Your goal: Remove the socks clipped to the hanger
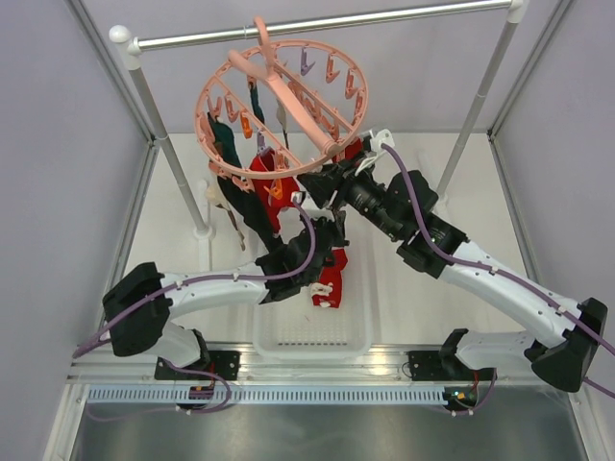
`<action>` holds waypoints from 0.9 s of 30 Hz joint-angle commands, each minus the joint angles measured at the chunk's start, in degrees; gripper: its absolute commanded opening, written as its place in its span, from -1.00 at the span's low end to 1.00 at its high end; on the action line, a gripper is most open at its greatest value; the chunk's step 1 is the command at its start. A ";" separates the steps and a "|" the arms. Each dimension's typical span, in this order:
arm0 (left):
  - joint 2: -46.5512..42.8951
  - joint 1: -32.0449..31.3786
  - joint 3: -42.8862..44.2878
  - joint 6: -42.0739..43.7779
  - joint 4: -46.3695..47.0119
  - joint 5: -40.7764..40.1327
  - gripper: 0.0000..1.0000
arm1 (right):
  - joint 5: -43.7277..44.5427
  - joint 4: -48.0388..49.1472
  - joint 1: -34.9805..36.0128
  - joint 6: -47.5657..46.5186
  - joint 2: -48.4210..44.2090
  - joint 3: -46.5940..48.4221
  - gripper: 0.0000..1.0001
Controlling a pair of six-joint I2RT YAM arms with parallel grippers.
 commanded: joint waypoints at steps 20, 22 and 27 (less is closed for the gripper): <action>-20.46 5.42 -8.81 -4.60 -11.86 -0.35 -0.95 | 11.57 -11.73 -0.39 -4.40 -18.69 -12.04 0.68; -22.39 7.00 -9.87 -5.75 -13.27 0.27 -0.95 | 16.48 -13.66 -0.47 -6.16 -19.13 -12.74 0.69; -25.48 9.29 -10.23 -6.80 -16.97 0.35 -0.95 | 20.38 -14.38 -2.57 -8.45 -17.29 -12.92 0.71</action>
